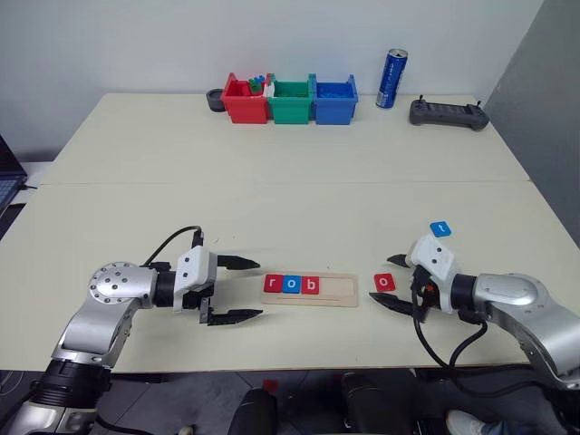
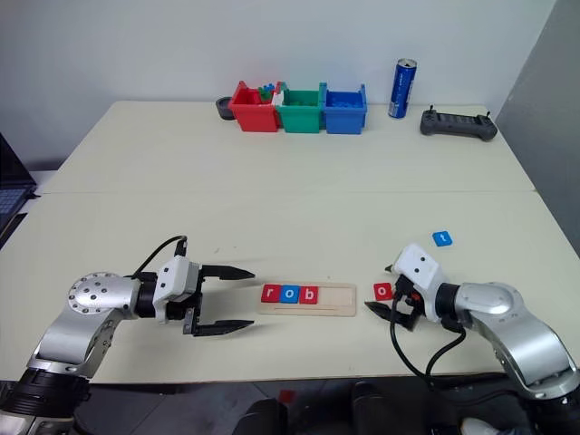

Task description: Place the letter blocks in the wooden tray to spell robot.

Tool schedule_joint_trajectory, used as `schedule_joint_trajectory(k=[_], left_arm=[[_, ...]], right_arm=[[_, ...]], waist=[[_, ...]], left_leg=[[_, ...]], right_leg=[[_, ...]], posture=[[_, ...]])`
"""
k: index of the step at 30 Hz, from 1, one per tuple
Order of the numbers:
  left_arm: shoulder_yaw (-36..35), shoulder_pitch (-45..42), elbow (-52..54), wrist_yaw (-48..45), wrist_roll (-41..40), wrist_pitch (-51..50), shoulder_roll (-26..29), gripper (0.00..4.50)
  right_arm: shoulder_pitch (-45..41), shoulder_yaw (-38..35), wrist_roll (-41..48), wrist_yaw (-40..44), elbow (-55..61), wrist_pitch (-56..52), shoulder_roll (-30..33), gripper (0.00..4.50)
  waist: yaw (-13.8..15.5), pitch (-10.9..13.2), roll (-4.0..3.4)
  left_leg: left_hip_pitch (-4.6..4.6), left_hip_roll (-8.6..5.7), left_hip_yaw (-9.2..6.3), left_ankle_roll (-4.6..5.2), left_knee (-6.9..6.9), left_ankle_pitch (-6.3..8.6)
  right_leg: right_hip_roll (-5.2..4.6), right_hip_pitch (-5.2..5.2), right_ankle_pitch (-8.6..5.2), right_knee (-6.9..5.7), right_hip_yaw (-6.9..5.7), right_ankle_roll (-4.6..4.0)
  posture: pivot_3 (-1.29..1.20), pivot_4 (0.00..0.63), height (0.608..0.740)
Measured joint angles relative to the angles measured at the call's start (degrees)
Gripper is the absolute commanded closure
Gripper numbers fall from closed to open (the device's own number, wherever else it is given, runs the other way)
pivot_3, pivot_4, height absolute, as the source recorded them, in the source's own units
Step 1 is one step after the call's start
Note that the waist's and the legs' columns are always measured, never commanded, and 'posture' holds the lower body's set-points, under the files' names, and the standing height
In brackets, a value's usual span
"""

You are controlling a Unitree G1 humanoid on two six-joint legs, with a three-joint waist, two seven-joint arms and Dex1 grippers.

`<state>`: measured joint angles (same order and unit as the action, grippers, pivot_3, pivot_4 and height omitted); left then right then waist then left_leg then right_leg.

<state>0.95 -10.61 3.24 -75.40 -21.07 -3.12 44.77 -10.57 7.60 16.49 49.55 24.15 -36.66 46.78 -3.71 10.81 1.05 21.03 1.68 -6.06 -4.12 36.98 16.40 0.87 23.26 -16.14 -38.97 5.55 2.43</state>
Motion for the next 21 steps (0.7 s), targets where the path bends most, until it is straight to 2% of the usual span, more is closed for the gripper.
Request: schedule_joint_trajectory(k=[7, 10, 17, 21], left_arm=[[0.0, 0.0, 1.5, 0.6, -0.2, -1.6, 0.1, 0.0], [-0.1, 0.1, 1.5, 0.6, -0.2, -1.6, 0.3, 0.0], [-0.1, -0.1, 2.1, 1.0, -0.2, -2.9, 0.7, 0.0], [-0.2, -1.0, 3.8, 1.2, -0.3, -4.4, 1.0, 0.0]], right_arm=[[-5.4, 5.3, -4.2, 8.3, -12.3, 9.7, 1.1, 0.02], [-6.5, 6.1, -5.0, 10.3, -14.5, 11.5, 1.0, 0.63], [-6.9, 6.7, -5.7, 11.8, -15.2, 13.2, 0.0, 3.08], [-6.9, 6.6, -4.3, 12.8, -11.6, 10.7, 0.2, 3.06]], waist=[[0.3, 0.0, 0.01], [0.3, 0.0, 0.01], [0.3, 0.0, 0.01], [0.3, 0.0, 0.01]], left_leg=[[0.01, -0.01, -0.02, 0.0, 0.0, 0.0], [0.0, 0.0, -0.03, 0.0, 0.0, 0.0], [0.0, -0.01, -0.04, -0.01, 0.02, 0.0], [0.0, 0.0, -0.05, -0.01, 0.01, 0.0]], right_leg=[[-0.01, 0.0, 0.16, 0.0, -0.02, -0.28], [-0.01, 0.0, 0.17, -0.01, -0.03, -0.29], [-0.01, -0.01, 0.17, -0.03, -0.03, -0.29], [-0.01, -0.01, 0.17, -0.04, -0.03, -0.29]], posture=[[0.0, 0.15, 0.74], [0.0, 0.15, 0.74], [0.0, 0.15, 0.74], [0.0, 0.15, 0.74]])
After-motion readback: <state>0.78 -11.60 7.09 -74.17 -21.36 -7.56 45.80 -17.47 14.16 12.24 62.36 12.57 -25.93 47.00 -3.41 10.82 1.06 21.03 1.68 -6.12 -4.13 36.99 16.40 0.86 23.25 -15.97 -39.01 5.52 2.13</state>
